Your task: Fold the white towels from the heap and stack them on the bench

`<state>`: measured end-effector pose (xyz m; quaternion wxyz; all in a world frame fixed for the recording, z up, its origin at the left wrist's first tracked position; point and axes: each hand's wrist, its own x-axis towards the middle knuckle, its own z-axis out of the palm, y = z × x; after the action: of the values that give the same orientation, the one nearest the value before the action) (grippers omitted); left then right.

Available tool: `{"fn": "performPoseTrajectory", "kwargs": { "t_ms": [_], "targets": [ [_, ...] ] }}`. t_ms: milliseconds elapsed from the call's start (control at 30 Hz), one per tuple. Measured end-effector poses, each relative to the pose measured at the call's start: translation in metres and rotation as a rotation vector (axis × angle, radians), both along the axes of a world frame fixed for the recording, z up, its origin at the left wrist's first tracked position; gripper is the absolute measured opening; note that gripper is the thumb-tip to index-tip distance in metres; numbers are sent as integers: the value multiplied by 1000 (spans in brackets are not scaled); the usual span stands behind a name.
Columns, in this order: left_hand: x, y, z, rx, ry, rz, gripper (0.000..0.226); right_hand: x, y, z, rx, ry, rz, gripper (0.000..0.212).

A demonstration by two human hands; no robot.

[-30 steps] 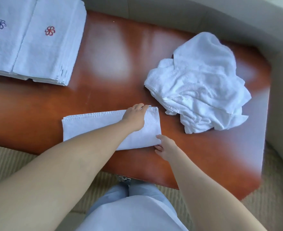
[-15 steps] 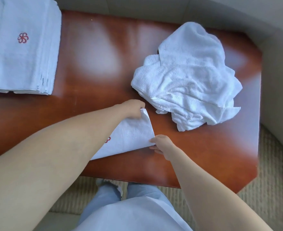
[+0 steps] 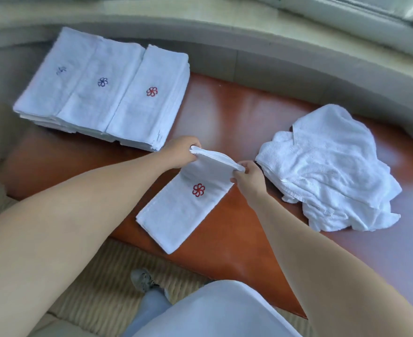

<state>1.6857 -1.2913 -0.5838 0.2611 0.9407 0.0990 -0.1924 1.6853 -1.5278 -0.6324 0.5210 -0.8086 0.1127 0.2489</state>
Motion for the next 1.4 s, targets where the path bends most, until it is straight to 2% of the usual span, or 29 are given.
{"fn": "performPoseTrajectory", "kwargs": {
  "t_ms": [233,400,567,700,1000,1233,1400],
  "targets": [
    [-90,140,56,-70,-172,183,14,-50,135,79,-39,-225,201,15],
    [-144,220,92,-123,-259,227,11,-88,213,134,-51,-333,249,14],
    [-178,271,126,-129,-336,234,4,-112,260,171,-44,-403,234,18],
    [-189,288,153,-143,-376,202,8,-118,277,198,-38,-443,224,20],
    [-165,306,206,-111,-520,169,8,-102,292,244,38,-517,163,23],
    [-111,320,232,-42,-607,175,12,-59,308,268,109,-577,123,19],
    [-67,326,237,-75,-657,219,16,-16,316,272,85,-600,125,21]
  ]
}}
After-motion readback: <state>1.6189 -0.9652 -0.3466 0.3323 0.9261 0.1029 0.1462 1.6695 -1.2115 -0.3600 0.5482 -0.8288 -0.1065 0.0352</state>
